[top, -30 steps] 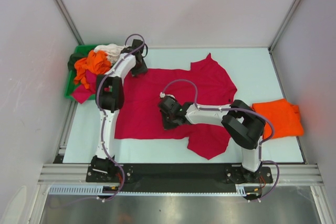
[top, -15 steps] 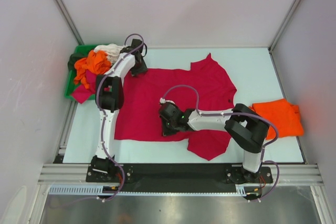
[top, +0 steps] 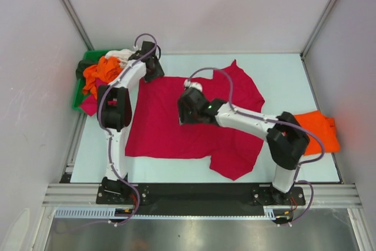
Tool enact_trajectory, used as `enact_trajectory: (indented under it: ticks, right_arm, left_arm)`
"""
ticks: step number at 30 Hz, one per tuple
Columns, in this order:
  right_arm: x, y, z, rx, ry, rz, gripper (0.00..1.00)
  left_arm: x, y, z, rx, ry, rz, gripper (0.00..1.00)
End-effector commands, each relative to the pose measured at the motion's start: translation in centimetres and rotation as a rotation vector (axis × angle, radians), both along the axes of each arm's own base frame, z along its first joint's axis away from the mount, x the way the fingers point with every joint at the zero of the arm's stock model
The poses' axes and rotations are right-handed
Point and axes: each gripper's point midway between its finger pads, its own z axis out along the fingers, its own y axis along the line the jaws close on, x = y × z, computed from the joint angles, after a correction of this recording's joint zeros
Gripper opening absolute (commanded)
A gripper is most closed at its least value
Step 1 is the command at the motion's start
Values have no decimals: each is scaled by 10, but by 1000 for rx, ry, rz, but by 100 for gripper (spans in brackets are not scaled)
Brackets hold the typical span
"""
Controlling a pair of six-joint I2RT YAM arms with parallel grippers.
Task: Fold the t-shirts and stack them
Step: Grap the side of the flattened tshirt closest away from the robot with both arms
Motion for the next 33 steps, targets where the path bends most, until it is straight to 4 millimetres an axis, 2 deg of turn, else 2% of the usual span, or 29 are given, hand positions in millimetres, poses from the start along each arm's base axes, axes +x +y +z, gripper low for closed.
enact_trajectory:
  ticks: [1,2,3,4,5,6,7,8,9,10,11,12,14,15,18,20,21,24,28,33]
  right_arm:
    - [40,-47,85,25,-189,-167,65]
    - [37,-60,92,28,-205,-188,65]
    - [34,-67,91,20,-209,-206,64]
    - [32,-78,90,9,-217,-238,64]
    - [22,-88,74,-10,-190,-254,62]
    - [15,-96,81,14,-202,-265,61]
    - [10,-103,76,5,-202,-282,60]
    - [-3,-114,56,-32,-178,-291,59]
    - [-17,-117,61,-5,-179,-307,56]
    - [-23,-124,59,-7,-189,-337,56]
    - [-36,-134,41,-32,-171,-347,55]
    - [-49,-134,46,14,-173,-378,53]
    - [-65,-142,38,27,-151,-415,52]
    - [-78,-148,25,26,-115,-460,51]
    - [-100,-159,15,33,-84,-515,50]
    - [-109,-169,10,10,-72,-549,50]
    - [-111,-172,9,9,-77,-565,50]
    - [-122,-182,7,10,-62,-623,50]
    - [-142,-191,-2,-8,-9,-663,50]
    - [-186,-199,-21,-50,41,-691,50]
  left_arm:
    - [4,-9,139,-90,-304,-1,56]
    - [-2,-12,146,-89,-320,-2,56]
    - [-19,-10,153,-87,-327,-4,56]
    - [-28,-12,155,-85,-334,-8,56]
    - [-35,-15,159,-90,-357,-11,56]
    - [-57,-12,157,-87,-352,-9,56]
    - [-68,-12,155,-80,-351,-4,56]
    - [-78,-17,155,-77,-365,-8,56]
    - [-102,-14,149,-68,-351,-10,56]
    - [-115,-14,144,-57,-345,-6,56]
    - [-129,-22,140,-58,-340,-20,56]
    - [-150,-15,131,-35,-331,-7,56]
    - [-171,-18,121,-35,-325,-18,56]
    - [-188,-12,112,-20,-315,-16,56]
    - [-211,-6,96,-4,-293,-34,55]
    - [-221,-4,93,1,-290,-50,55]
    - [-227,-2,83,11,-271,-54,54]
    - [-238,-7,77,3,-265,-89,54]
    - [-255,-26,70,8,-254,-172,53]
    - [-274,-37,58,-3,-227,-214,53]
